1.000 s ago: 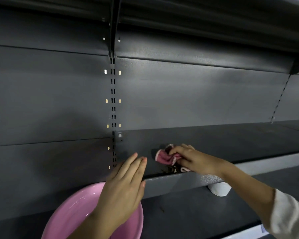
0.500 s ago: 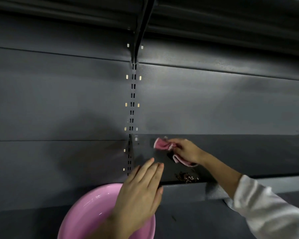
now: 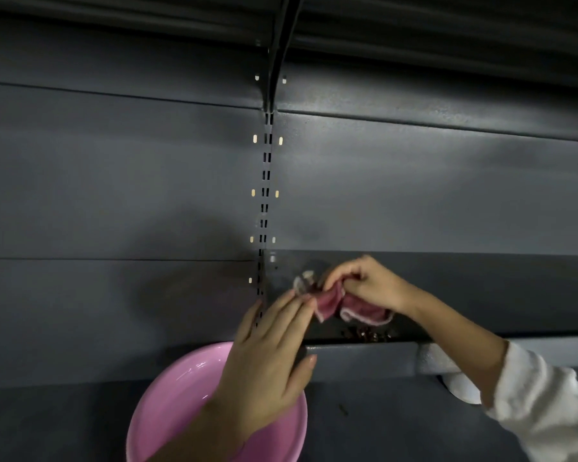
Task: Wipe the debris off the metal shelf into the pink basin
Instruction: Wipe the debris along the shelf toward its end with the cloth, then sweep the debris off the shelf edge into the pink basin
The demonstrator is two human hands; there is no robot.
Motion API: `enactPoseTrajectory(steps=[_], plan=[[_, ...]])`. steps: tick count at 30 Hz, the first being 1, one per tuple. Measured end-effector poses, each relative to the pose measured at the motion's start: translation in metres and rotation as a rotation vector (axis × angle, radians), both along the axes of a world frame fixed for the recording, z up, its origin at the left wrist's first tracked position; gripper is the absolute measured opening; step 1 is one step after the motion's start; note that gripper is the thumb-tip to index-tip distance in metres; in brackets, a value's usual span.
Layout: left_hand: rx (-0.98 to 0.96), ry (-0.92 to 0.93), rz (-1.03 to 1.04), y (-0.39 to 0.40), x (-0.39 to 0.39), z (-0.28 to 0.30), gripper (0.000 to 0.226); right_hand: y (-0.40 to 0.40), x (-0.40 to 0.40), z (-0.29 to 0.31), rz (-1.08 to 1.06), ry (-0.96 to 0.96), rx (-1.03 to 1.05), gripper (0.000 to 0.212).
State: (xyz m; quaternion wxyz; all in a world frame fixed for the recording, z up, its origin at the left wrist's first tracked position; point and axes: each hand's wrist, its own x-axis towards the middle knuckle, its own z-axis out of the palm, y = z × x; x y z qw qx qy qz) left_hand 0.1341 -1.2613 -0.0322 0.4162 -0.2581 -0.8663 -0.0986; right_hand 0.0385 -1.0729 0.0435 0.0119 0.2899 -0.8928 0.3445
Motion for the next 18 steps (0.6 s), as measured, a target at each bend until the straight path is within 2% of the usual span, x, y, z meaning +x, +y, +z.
enactPoseTrajectory(steps=[3, 5, 6, 8, 10, 12, 14, 16, 18], plan=[[0.064, 0.039, 0.015, -0.033, -0.008, -0.015, 0.058, 0.027, -0.002, 0.002, -0.157, 0.059, -0.105, 0.042], [0.073, -0.037, 0.170, -0.060, -0.015, -0.036, 0.052, 0.046, -0.001, -0.004, -0.248, 0.081, -0.062, 0.042], [0.088, -0.134, 0.264, -0.074, -0.016, -0.051, 0.053, 0.056, 0.000, -0.010, -0.292, 0.085, -0.030, 0.038], [0.145, -0.466, 0.444, -0.104, -0.015, -0.088, 0.067, 0.072, 0.005, -0.020, -0.377, 0.045, -0.019, 0.030], [0.138, -0.812, 0.690, -0.136, -0.009, -0.132, 0.075, 0.081, 0.011, -0.025, -0.425, 0.033, -0.030, 0.029], [0.182, -1.056, 0.864, -0.160, -0.001, -0.169, 0.079, 0.085, 0.014, -0.026, -0.449, 0.046, -0.029, 0.031], [0.465, -1.206, 0.896, -0.167, 0.002, -0.193, 0.079, 0.084, 0.016, -0.026, -0.459, 0.038, 0.019, 0.034], [0.950, -1.324, 0.789, -0.163, -0.001, -0.195, 0.060, 0.082, 0.019, -0.027, -0.464, 0.044, 0.081, 0.036], [1.273, -1.353, 0.710, -0.158, -0.003, -0.194, 0.043, 0.080, 0.020, -0.027, -0.481, 0.078, 0.139, 0.036]])
